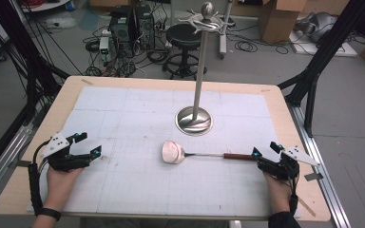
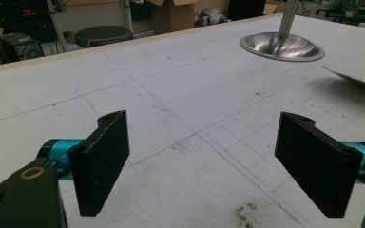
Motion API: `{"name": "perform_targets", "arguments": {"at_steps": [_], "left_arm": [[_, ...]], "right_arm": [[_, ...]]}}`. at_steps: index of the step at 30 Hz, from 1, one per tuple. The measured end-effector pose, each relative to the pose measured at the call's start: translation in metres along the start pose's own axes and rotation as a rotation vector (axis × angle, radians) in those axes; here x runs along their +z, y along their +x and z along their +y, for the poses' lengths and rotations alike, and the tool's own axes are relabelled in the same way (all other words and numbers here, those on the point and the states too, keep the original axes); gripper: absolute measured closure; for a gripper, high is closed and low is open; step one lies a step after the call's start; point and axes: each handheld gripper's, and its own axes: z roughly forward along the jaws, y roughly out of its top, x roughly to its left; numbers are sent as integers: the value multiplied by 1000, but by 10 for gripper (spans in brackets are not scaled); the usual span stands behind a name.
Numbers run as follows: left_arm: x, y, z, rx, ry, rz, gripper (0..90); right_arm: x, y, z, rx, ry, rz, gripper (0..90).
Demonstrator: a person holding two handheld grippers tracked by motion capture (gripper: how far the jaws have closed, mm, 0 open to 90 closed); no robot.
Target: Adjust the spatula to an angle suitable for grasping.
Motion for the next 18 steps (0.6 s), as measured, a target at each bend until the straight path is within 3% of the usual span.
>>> {"name": "perform_targets", "arguments": {"at_steps": [12, 16, 18], "left_arm": [[0, -1, 0, 9, 0, -1, 188], [0, -1, 0, 8, 2, -1, 183], [0, -1, 0, 5, 2, 1, 178]], "right_arm": [[1, 0, 0, -6, 6, 22, 190], [4, -2, 5, 12, -10, 120, 174], [7, -1, 11, -11, 2, 151, 174]]}}
